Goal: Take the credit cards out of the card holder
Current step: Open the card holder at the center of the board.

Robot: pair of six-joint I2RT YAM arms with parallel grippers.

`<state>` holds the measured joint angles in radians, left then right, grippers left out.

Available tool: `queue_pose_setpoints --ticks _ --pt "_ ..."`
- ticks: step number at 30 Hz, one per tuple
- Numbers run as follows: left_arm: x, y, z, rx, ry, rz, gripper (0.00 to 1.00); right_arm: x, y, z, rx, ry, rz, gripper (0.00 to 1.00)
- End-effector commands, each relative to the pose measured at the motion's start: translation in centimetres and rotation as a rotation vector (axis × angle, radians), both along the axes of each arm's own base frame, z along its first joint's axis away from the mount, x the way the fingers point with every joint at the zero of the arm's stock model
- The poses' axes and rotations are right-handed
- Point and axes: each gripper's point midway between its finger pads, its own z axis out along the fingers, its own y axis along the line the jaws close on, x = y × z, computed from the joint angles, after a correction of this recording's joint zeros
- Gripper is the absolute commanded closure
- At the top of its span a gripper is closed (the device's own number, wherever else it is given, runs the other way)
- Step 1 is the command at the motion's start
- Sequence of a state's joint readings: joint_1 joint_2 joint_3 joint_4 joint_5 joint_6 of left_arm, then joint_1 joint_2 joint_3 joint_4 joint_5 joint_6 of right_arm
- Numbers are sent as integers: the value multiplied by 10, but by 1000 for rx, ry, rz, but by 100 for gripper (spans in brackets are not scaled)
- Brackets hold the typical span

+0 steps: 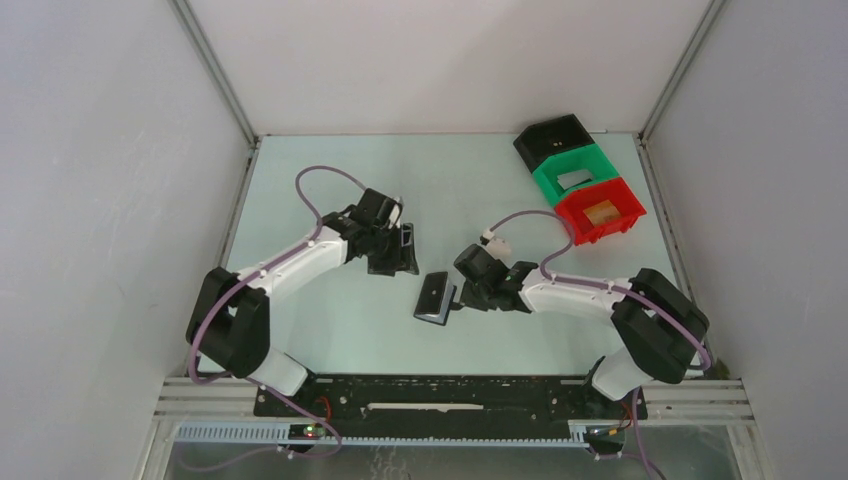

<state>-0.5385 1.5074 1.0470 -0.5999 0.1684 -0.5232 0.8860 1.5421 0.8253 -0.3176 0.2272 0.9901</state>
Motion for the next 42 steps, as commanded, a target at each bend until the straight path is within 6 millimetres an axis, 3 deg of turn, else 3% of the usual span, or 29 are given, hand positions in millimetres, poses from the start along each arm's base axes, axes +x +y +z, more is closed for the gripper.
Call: queue_pose_setpoints --ticks 1,5,9,16,20,24,29,35,39,42 --pt "6 -1 9 8 -33 -7 35 18 6 35 47 -120 -12 100" --pt "10 -3 22 -33 -44 -3 35 36 13 74 103 -207 2 100" --pt "27 19 40 -29 -93 59 35 55 27 102 144 -263 32 100" --pt "53 66 54 6 -125 163 36 95 58 118 270 -265 7 100" --pt "61 71 63 -10 -138 174 35 117 75 129 361 -255 -5 100" --pt "67 66 70 -30 -143 164 35 137 77 137 459 -225 -51 100" --pt "68 61 72 -50 -140 155 35 158 48 135 470 -222 -143 100" --pt "61 47 60 -69 -89 105 36 167 -23 98 424 -163 -301 100" --pt "54 29 51 -80 -60 59 36 146 -61 62 368 -85 -376 100" --pt "51 13 45 -84 -42 23 36 124 -75 39 345 -32 -393 100"
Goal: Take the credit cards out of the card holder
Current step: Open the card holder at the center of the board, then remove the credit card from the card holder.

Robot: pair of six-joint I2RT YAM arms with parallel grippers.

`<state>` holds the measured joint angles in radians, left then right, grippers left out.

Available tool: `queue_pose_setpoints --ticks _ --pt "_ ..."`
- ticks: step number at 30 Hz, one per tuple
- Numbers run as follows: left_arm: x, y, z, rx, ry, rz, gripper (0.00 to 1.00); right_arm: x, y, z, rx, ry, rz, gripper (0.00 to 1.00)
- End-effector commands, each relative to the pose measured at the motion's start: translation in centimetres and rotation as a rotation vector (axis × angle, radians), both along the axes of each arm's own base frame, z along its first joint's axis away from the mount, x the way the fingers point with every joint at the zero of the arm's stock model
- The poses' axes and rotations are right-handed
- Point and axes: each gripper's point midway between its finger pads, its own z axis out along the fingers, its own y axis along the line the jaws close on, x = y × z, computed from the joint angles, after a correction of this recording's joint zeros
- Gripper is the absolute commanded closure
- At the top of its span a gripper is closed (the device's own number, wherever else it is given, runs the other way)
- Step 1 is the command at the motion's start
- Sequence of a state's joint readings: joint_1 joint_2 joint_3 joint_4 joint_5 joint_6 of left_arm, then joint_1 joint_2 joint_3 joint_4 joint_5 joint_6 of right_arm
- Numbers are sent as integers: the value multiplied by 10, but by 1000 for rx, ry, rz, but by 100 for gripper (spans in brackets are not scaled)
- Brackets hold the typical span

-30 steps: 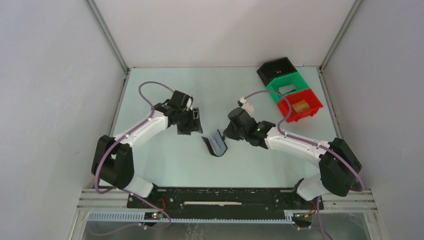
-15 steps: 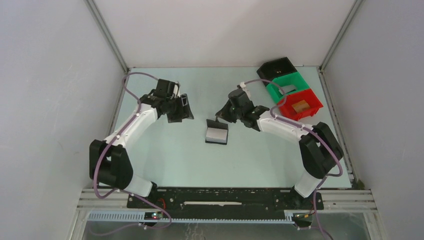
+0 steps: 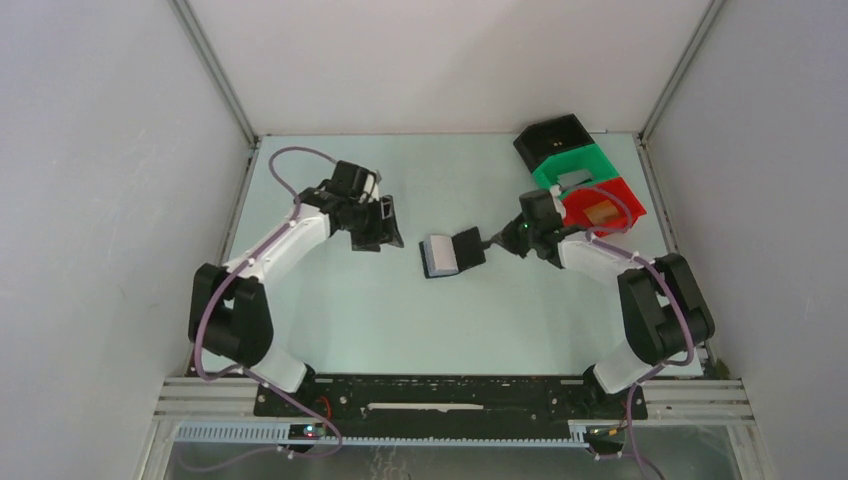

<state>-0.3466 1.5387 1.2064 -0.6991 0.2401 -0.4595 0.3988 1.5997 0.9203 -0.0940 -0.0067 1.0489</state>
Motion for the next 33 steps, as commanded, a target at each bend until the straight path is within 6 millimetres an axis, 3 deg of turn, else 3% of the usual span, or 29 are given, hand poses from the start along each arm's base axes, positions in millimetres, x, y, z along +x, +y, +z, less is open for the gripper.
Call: queue_pose_setpoints --ticks 1,5,12,20,26,33 --pt "2 -31 6 -41 -16 -86 36 -34 -9 -18 6 65 0 100" --pt "4 -48 0 -65 2 -113 36 -70 -18 -50 -10 144 -6 100" --pt "1 -84 5 -193 25 -179 41 -103 -21 -72 -48 185 14 100" --pt "20 -110 -8 -176 -7 -226 31 -98 -17 -76 -32 163 24 100" --pt "39 -109 -17 -100 -31 -226 22 -101 -19 -79 -49 175 38 100" --pt "33 -131 -36 -143 39 -301 22 -100 -20 -75 -55 158 46 100"
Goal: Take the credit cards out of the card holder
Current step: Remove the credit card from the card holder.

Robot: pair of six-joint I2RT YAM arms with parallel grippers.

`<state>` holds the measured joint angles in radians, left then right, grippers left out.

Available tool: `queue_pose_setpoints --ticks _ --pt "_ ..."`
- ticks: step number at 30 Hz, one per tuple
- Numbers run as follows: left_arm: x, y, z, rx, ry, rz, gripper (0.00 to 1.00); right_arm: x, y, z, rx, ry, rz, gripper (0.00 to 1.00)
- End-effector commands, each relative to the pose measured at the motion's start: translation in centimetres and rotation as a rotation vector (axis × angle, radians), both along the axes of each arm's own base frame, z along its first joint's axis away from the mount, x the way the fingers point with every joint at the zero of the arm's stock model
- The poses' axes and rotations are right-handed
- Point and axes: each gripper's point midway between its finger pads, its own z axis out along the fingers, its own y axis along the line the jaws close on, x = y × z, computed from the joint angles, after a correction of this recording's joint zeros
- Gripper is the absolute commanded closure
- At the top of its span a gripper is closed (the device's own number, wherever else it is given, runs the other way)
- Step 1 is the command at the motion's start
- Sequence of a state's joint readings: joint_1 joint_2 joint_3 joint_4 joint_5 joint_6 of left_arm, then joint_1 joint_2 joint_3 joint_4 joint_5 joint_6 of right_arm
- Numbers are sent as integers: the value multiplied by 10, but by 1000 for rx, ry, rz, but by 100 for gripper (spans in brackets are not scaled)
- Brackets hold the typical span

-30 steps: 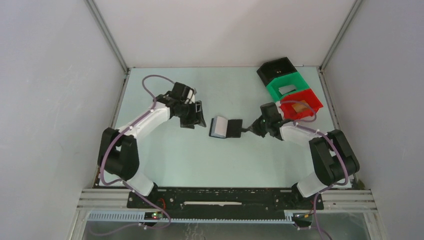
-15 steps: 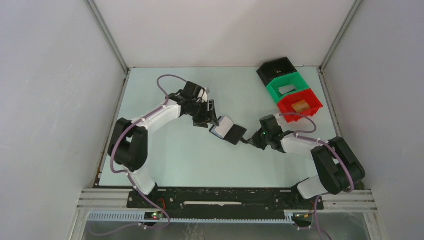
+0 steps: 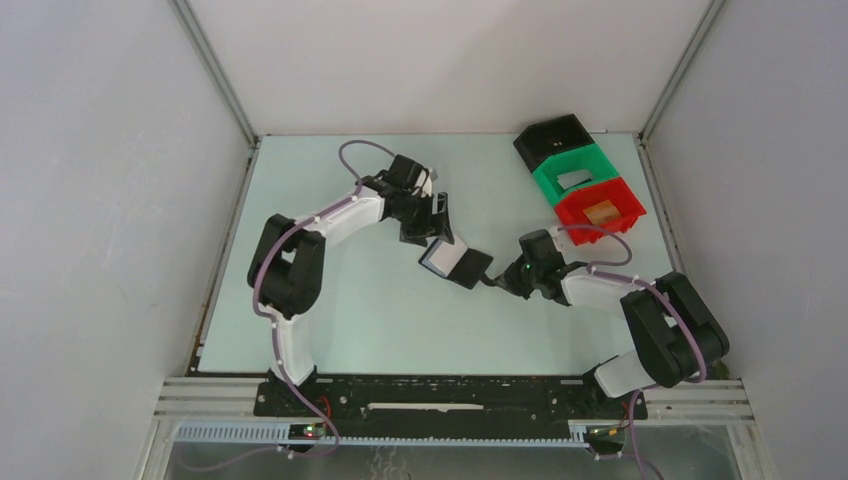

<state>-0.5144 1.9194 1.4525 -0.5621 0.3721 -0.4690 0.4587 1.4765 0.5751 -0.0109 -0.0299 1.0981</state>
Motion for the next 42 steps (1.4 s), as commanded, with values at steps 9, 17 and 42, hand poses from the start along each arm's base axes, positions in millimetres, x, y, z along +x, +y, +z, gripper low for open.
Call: queue_pose_setpoints --ticks 9,17,42 --pt "-20 -42 7 -78 22 -148 24 -9 -6 -7 -41 15 10 100" --pt "-48 -71 17 -162 49 -219 25 -9 -5 -5 -30 6 8 100" --pt "-85 -116 -28 -237 177 -287 25 10 -19 113 233 -347 -17 66"
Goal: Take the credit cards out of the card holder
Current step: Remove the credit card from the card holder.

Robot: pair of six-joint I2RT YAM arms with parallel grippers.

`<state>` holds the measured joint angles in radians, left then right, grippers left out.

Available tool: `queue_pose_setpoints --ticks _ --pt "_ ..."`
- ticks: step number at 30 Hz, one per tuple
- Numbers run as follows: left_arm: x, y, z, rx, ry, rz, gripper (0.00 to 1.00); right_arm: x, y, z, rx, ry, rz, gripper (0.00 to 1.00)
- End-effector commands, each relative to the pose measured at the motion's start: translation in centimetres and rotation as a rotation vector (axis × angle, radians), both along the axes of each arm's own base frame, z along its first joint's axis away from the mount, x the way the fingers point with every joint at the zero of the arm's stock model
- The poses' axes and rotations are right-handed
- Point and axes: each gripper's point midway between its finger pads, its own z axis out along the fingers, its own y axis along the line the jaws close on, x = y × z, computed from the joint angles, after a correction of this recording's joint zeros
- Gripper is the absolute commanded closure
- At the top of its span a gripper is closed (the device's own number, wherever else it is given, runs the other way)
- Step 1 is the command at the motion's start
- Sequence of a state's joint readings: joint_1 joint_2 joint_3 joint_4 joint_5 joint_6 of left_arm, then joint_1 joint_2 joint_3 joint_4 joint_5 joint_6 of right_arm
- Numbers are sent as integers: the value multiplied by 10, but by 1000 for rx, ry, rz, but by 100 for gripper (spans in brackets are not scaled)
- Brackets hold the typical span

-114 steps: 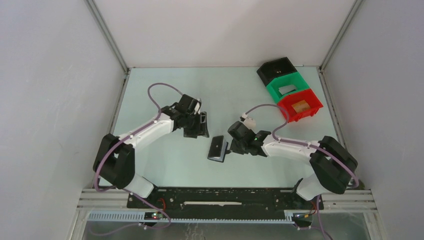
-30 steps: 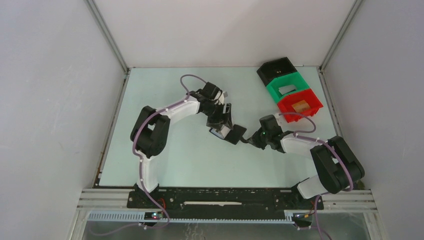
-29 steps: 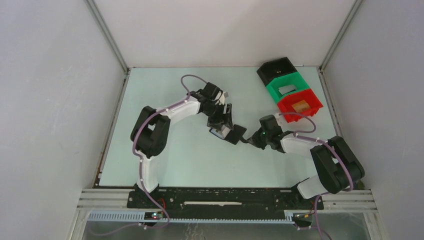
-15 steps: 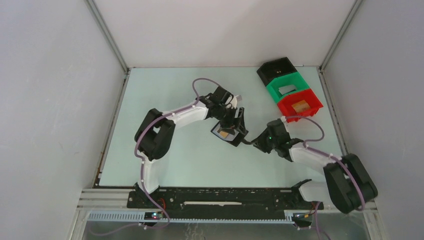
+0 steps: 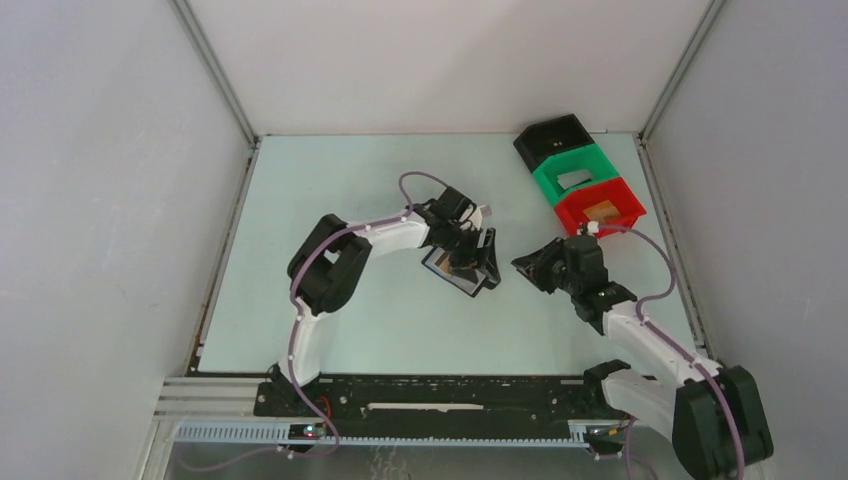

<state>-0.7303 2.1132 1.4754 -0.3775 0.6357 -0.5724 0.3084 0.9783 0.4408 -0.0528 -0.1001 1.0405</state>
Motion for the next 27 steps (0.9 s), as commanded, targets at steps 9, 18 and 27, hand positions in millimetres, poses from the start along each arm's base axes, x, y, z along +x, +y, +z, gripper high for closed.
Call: queue_pose_setpoints --ticks 9,18,27 --pt "-6 4 18 -46 -28 20 25 42 59 -1 157 33 103 82" --pt "4 33 21 -69 -23 84 26 53 79 -33 225 146 157 86" --pt "31 55 61 -123 -88 149 26 42 78 -77 156 266 186 88"
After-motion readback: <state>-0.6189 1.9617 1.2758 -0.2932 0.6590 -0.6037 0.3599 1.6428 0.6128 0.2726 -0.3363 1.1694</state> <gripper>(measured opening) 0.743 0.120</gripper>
